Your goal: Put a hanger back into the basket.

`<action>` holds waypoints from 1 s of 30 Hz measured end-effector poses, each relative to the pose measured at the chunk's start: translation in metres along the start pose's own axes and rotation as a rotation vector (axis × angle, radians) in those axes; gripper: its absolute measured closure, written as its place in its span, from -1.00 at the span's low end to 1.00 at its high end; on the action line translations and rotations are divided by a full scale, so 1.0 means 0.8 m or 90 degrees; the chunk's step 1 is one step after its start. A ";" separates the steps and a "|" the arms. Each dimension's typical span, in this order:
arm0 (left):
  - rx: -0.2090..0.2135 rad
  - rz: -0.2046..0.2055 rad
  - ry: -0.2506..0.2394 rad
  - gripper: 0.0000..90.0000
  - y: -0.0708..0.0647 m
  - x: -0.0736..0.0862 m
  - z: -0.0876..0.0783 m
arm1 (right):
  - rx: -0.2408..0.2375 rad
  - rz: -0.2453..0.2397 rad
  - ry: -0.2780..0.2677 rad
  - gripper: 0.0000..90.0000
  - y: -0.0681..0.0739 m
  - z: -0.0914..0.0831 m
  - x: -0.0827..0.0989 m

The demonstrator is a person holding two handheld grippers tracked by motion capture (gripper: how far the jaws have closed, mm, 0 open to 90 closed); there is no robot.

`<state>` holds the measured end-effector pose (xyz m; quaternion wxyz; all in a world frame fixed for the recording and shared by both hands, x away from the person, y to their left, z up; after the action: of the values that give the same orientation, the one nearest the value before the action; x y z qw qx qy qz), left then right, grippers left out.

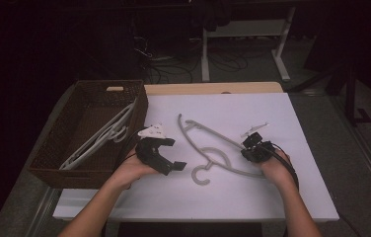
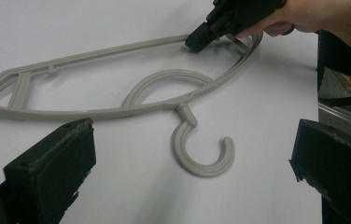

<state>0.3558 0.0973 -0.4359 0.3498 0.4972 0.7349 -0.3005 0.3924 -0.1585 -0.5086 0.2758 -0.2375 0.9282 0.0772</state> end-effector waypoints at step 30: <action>-0.003 -0.002 -0.007 -1.00 0.005 0.002 -0.003 | -0.198 -0.038 -0.055 0.61 0.129 0.055 -0.116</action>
<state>0.3587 0.1016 -0.4364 0.3549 0.4937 0.7343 -0.3019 0.4315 -0.0195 -0.4934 0.2779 -0.3014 0.8847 0.2218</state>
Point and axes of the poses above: each handheld gripper's, and its own axes: z roughly forward along the jaws, x roughly out of its underside, y roughly to its left, the point moved 8 cm from there along z, roughly forward along the jaws, and after that the axes turned 6 degrees about z, right-handed, at the moved point
